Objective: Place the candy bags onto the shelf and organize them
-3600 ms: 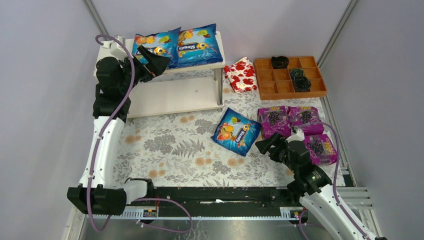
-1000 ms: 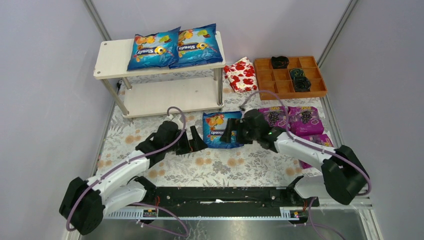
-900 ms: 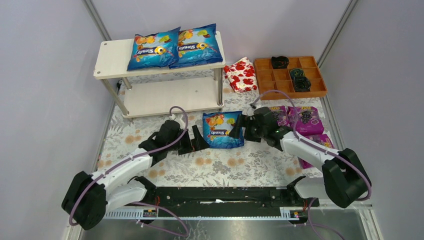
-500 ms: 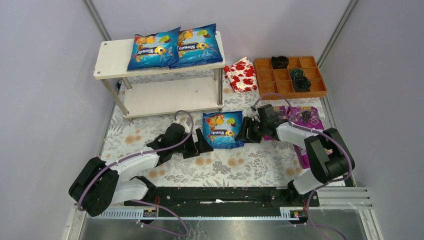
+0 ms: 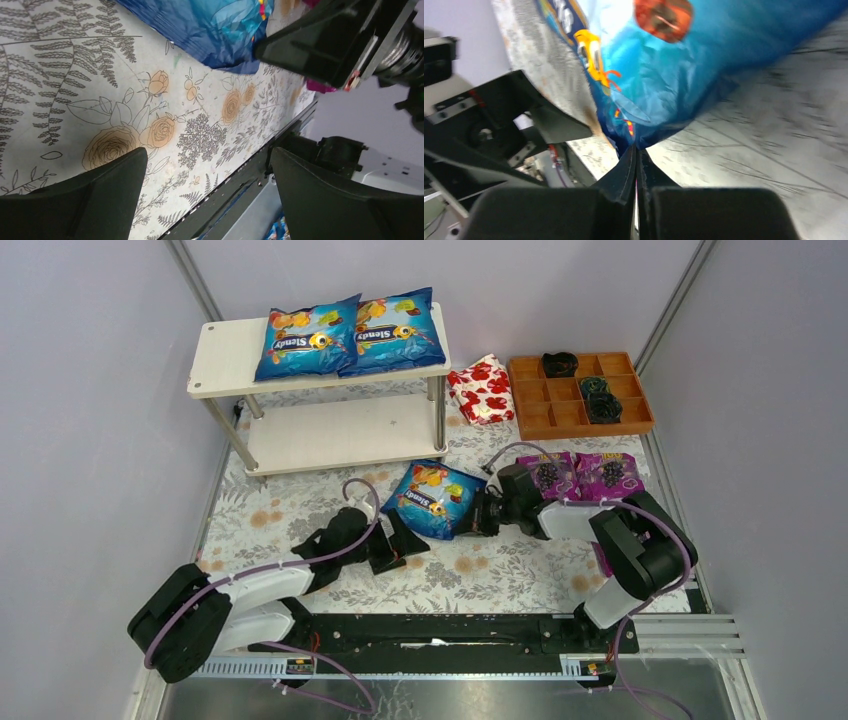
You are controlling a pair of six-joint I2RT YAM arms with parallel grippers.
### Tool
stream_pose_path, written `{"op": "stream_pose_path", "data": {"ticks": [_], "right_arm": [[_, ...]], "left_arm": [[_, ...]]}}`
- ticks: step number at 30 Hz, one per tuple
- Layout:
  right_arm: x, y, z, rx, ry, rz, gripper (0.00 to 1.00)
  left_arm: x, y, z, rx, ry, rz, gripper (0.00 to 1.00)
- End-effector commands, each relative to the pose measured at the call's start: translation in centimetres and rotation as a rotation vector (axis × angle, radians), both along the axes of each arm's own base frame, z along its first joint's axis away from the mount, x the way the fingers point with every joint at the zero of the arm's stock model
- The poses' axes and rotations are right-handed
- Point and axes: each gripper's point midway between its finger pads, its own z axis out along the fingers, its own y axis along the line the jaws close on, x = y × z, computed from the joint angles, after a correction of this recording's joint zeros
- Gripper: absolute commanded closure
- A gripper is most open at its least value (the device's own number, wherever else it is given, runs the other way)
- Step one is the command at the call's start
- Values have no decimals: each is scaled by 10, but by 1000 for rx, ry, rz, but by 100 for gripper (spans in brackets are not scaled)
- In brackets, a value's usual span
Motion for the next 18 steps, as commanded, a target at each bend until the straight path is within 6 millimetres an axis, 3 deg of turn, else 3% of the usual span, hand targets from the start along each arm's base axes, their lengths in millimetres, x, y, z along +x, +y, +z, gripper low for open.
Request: {"op": "stream_pose_path", "data": {"ticks": [1, 5, 12, 18], "right_arm": [[3, 48, 42, 228, -52, -6, 100], [1, 55, 60, 277, -76, -29, 100], [-18, 60, 69, 330, -74, -35, 100], [-31, 63, 72, 351, -78, -28, 100]], "left_arm": [[11, -10, 21, -157, -9, 87, 1], [13, -9, 26, -240, 8, 140, 1], [28, -15, 47, -384, 66, 227, 1], [42, -9, 33, -456, 255, 413, 1]]}}
